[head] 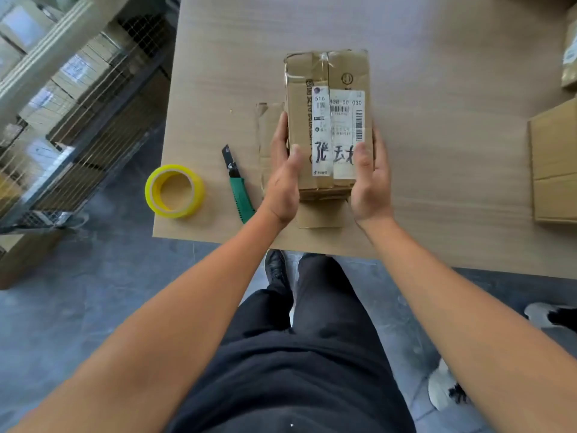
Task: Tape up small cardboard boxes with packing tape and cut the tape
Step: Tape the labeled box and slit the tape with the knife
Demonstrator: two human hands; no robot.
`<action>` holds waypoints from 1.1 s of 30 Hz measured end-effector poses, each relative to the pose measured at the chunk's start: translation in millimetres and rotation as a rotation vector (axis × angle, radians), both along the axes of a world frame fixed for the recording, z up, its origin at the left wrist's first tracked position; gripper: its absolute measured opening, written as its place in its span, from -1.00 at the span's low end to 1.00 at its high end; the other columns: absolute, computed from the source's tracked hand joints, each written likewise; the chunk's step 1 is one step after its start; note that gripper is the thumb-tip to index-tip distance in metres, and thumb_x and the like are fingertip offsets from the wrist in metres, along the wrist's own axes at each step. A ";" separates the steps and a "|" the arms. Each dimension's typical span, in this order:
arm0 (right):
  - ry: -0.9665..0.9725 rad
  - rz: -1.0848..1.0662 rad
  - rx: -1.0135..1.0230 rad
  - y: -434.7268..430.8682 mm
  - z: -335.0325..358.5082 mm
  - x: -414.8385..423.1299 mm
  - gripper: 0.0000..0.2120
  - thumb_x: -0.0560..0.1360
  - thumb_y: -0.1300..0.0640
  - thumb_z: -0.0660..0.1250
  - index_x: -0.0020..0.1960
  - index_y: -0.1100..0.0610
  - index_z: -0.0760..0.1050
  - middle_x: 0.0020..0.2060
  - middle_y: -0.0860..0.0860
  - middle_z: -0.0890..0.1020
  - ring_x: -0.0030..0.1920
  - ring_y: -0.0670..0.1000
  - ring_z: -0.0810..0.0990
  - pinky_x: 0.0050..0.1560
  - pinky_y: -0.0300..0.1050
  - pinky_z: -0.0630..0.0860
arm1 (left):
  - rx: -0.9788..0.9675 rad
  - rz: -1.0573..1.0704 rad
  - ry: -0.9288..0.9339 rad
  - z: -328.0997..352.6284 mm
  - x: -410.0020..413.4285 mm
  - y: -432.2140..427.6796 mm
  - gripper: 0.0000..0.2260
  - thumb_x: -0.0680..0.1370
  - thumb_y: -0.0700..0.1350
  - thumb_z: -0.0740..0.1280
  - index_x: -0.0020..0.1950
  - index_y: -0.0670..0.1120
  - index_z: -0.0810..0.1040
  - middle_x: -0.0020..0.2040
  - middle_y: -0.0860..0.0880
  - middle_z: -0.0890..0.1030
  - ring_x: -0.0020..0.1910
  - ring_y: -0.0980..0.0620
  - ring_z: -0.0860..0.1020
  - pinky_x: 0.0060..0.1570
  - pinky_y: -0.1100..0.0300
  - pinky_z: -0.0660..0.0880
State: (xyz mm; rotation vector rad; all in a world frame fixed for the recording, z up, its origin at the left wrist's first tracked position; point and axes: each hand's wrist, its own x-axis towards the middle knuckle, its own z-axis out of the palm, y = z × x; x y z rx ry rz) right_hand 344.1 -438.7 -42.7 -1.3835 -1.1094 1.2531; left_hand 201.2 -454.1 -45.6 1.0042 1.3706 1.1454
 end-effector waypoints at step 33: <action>0.322 -0.297 -0.056 22.7 90.6 62.0 -0.41 0.37 0.21 0.28 0.37 0.01 0.23 0.30 0.16 0.46 0.21 0.14 0.53 0.12 0.18 0.57 | -0.147 -0.097 -0.058 97.6 -29.3 69.5 -0.28 0.54 0.40 0.09 0.42 -0.15 0.39 0.24 -0.07 0.61 0.15 -0.02 0.61 0.23 -0.03 0.52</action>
